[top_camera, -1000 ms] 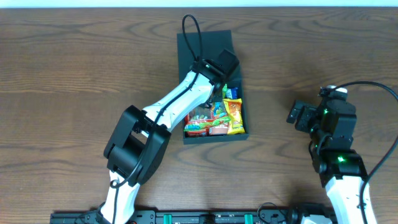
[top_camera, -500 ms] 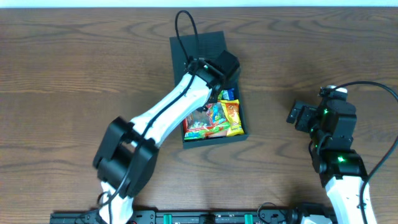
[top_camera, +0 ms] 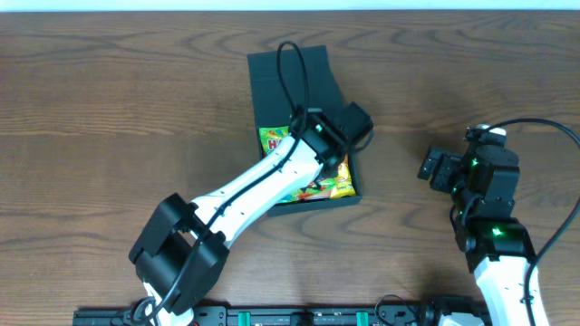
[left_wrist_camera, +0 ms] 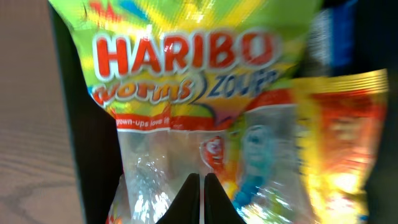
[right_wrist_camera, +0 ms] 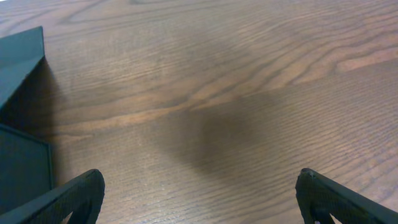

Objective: Pack container

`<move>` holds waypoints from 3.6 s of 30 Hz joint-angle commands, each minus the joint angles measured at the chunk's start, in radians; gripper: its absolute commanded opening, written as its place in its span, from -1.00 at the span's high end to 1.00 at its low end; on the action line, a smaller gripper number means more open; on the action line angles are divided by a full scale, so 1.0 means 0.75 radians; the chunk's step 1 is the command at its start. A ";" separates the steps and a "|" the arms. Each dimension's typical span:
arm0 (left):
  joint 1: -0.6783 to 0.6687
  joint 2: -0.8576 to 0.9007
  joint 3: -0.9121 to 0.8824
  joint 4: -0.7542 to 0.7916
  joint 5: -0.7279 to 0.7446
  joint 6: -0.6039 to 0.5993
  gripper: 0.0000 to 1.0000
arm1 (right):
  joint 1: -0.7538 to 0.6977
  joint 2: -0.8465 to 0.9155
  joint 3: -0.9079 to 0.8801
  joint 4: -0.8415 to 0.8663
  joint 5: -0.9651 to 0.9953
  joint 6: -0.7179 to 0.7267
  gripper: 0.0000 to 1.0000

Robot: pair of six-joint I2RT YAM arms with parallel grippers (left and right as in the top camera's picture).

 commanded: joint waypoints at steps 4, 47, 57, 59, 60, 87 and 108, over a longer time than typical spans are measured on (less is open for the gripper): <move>0.021 0.020 -0.102 0.035 -0.111 -0.071 0.88 | -0.011 -0.001 -0.013 0.002 0.017 -0.014 -0.99; -0.073 -0.037 -0.049 0.195 0.203 0.038 0.88 | -0.011 -0.001 -0.013 0.002 0.017 -0.014 -0.98; -0.088 -0.035 -0.161 0.257 0.212 -0.013 0.88 | -0.011 -0.001 -0.013 0.002 0.017 -0.014 -0.99; -0.093 -0.035 -0.165 0.260 0.218 -0.013 0.88 | -0.011 -0.001 -0.013 0.002 0.017 -0.014 -0.99; -0.096 -0.035 -0.165 0.261 0.218 -0.013 0.88 | -0.011 -0.001 -0.013 0.002 0.017 -0.014 -0.98; 0.255 -0.126 -0.102 0.250 -0.149 0.267 0.88 | -0.011 -0.001 -0.013 0.002 0.017 -0.014 -0.98; 0.266 -0.116 -0.418 0.587 -0.099 0.269 0.88 | -0.011 -0.001 -0.013 0.002 0.017 -0.014 -0.99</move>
